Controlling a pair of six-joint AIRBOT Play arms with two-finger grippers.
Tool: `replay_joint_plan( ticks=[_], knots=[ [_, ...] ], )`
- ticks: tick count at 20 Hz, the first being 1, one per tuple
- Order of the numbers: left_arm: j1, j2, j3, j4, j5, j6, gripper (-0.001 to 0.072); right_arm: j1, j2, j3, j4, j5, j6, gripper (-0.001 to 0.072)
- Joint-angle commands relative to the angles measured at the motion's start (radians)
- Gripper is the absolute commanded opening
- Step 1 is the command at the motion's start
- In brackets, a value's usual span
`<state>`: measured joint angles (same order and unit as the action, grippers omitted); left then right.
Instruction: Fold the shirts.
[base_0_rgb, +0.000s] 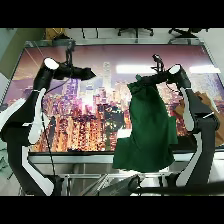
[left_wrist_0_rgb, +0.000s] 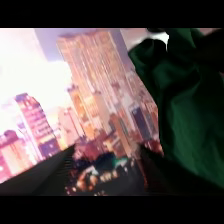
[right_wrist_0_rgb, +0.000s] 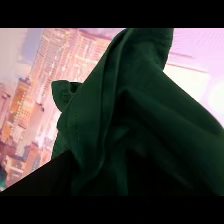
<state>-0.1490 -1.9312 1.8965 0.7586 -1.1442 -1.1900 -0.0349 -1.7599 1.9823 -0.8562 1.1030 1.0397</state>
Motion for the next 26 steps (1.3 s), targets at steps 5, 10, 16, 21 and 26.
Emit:
replay_joint_plan(
  ticks=[5, 10, 16, 21, 26],
  knots=[
    [-0.143, 0.014, -0.211, 0.012, -0.425, -0.076, 0.0704, -0.161, 0.203, -0.001, -0.144, 0.237, 0.111, 0.0386],
    [-0.288, 0.178, -0.587, 0.018, -0.342, -0.075, 0.0705, -0.238, 0.214, -0.071, -0.143, 0.267, 0.138, 0.0639],
    [-0.427, 0.302, -0.866, 0.098, -0.093, -0.113, 0.0705, -0.236, 0.095, -0.108, -0.112, 0.206, 0.135, 0.0639],
    [-0.52, 0.296, -0.924, -0.038, 0.099, -0.093, 0.0705, -0.222, 0.014, -0.108, -0.018, 0.186, 0.108, 0.0639],
    [-0.549, 0.179, -0.807, -0.055, 0.089, -0.093, 0.0704, -0.181, -0.013, -0.107, -0.017, 0.151, 0.082, 0.0639]
  ],
)
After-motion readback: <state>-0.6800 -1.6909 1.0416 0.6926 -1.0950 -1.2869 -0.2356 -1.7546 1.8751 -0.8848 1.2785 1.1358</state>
